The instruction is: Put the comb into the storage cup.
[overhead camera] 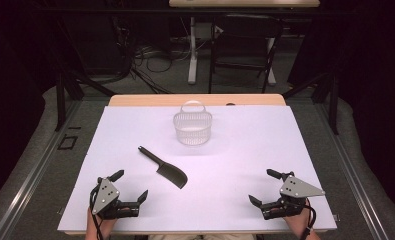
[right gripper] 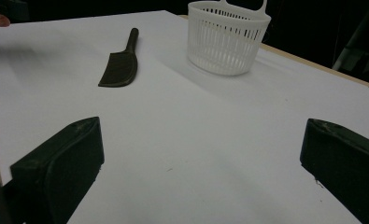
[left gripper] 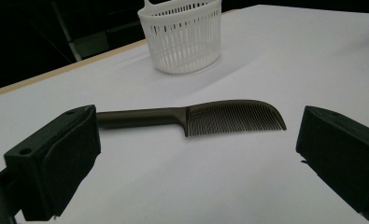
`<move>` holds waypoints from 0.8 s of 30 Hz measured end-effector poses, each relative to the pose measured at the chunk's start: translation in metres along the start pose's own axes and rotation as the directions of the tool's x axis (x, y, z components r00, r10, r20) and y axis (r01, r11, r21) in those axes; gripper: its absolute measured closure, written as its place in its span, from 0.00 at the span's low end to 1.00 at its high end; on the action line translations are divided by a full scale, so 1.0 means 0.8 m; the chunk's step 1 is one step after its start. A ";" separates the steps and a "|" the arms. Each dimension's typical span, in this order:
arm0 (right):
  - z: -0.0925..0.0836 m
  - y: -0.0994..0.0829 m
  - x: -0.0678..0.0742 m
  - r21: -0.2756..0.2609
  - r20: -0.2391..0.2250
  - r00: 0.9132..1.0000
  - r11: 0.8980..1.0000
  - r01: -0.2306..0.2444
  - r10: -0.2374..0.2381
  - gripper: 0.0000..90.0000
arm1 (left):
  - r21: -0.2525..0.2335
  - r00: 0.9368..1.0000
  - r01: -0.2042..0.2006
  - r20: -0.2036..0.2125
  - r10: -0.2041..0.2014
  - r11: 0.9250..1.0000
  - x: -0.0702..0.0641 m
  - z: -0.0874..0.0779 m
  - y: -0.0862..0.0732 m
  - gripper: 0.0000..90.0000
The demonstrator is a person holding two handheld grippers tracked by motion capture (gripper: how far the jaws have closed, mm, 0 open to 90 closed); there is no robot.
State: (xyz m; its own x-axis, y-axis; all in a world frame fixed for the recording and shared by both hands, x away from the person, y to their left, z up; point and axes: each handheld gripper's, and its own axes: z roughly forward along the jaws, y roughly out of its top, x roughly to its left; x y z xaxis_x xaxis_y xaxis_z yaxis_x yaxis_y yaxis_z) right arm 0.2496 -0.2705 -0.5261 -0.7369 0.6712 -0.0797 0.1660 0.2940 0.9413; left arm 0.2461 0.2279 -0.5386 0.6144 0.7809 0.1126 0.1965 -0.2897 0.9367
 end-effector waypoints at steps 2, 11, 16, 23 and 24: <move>0.000 0.000 0.000 0.002 -0.003 1.000 1.000 -0.001 0.001 0.00 | 0.001 1.000 0.001 0.003 -0.001 1.000 0.000 0.000 0.000 0.00; 0.003 -0.001 -0.001 0.010 -0.009 1.000 1.000 -0.003 0.003 0.00 | 0.016 1.000 -0.002 -0.007 0.002 1.000 0.000 0.006 0.000 0.00; 0.004 -0.001 0.000 0.015 -0.013 1.000 1.000 -0.001 0.001 0.00 | 0.022 1.000 -0.017 -0.009 0.017 1.000 -0.002 0.011 0.003 0.00; 0.006 -0.002 -0.001 0.026 -0.014 1.000 1.000 0.000 0.000 0.00 | 0.039 1.000 -0.021 -0.015 0.022 0.999 -0.002 0.022 0.007 0.00; 0.006 -0.002 -0.001 0.027 -0.014 1.000 1.000 0.001 -0.001 0.00 | 0.045 1.000 -0.017 -0.013 0.018 0.999 -0.002 0.023 0.007 0.00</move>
State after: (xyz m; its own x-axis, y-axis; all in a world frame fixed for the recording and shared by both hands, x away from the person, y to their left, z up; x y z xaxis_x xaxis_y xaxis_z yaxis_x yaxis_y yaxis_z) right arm 0.2533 -0.2683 -0.5293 -0.7464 0.6612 -0.0757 0.1826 0.3128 0.9321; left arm 0.2607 0.2149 -0.5394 0.6078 0.7827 0.1337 0.2197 -0.3276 0.9189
